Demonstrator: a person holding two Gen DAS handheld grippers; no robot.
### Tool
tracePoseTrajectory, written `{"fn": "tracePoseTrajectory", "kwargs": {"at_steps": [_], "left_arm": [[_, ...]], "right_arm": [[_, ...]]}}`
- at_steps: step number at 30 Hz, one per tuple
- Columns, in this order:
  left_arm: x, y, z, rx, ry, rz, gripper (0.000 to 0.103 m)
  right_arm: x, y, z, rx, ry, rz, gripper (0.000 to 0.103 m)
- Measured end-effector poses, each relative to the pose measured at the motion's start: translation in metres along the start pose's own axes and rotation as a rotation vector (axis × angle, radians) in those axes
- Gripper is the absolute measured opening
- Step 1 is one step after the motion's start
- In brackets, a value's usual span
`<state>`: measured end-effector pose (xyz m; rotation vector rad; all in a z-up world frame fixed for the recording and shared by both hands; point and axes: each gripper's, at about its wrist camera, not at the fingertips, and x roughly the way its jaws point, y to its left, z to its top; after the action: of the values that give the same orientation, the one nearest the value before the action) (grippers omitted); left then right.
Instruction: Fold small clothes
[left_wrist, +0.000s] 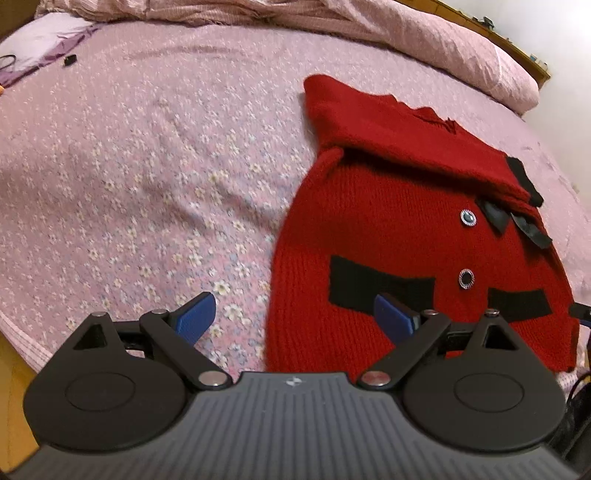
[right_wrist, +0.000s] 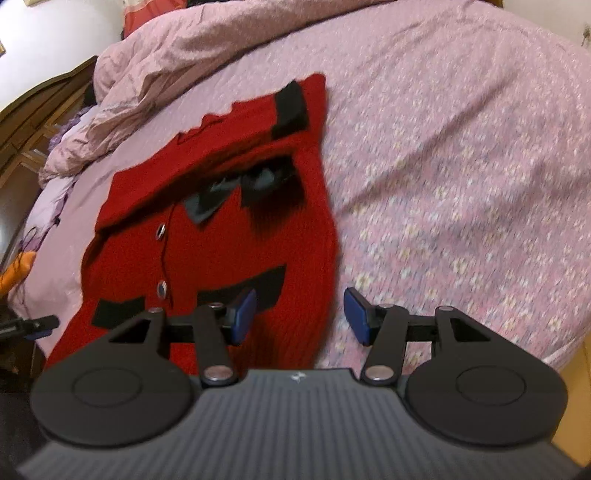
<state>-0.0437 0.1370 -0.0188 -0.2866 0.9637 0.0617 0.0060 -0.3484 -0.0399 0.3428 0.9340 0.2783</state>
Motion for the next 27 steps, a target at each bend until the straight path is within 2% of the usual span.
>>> {"fn": "tracePoseTrajectory", "kwargs": {"at_steps": [6,10,16,19,27], "left_arm": [[0.009,0.002,-0.005,0.006,0.069,-0.045,0.090],[0.008,-0.007,-0.010,0.074,0.071,-0.035,0.089],[0.007,-0.016,-0.015,0.111,0.076,-0.094,0.085],[0.013,-0.019,-0.014,0.126,0.078,-0.099,0.085],[0.036,-0.015,-0.008,0.087,0.097,-0.179,0.084]], "right_arm": [[-0.003,0.004,-0.011,-0.009,0.010,0.078,0.057],[-0.003,-0.001,-0.015,0.011,0.004,0.108,0.057],[-0.002,0.005,-0.017,-0.009,0.016,0.123,0.057],[0.003,0.005,-0.019,-0.002,0.024,0.142,0.057],[0.016,0.008,-0.021,0.034,0.047,0.187,0.057]]}}
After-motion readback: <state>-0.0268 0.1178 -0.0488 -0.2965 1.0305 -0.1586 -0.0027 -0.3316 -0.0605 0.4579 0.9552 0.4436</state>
